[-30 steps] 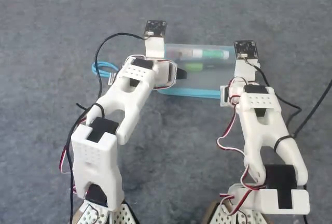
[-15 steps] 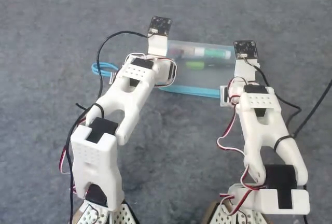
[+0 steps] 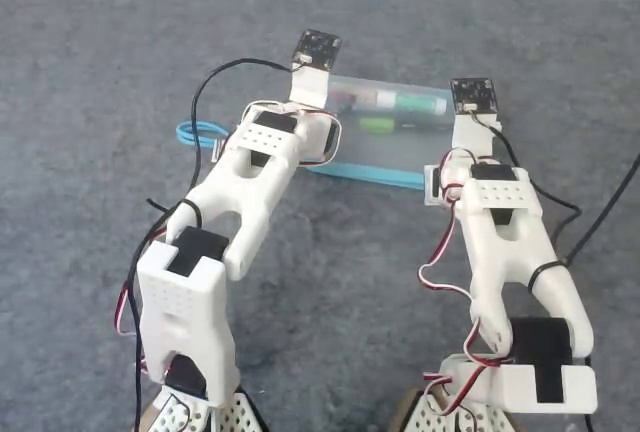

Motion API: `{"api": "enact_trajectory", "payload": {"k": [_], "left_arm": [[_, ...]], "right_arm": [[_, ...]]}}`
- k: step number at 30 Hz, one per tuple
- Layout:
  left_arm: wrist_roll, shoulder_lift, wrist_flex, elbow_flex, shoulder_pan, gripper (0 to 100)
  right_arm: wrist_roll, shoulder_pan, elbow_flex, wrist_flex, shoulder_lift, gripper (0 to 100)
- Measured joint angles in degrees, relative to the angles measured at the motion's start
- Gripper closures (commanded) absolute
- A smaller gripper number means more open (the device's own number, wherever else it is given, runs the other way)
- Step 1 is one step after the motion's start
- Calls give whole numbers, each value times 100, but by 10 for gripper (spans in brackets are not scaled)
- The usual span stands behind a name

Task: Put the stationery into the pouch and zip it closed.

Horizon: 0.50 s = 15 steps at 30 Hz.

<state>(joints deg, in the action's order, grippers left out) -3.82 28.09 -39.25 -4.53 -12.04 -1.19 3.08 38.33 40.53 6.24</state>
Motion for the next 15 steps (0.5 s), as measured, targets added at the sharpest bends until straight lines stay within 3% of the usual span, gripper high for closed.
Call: {"api": "enact_trajectory", "payload": {"k": [15], "left_arm": [[202,-668,-343,-9,229,984]], "right_arm": [[0,9,0,26,0,778]]}}
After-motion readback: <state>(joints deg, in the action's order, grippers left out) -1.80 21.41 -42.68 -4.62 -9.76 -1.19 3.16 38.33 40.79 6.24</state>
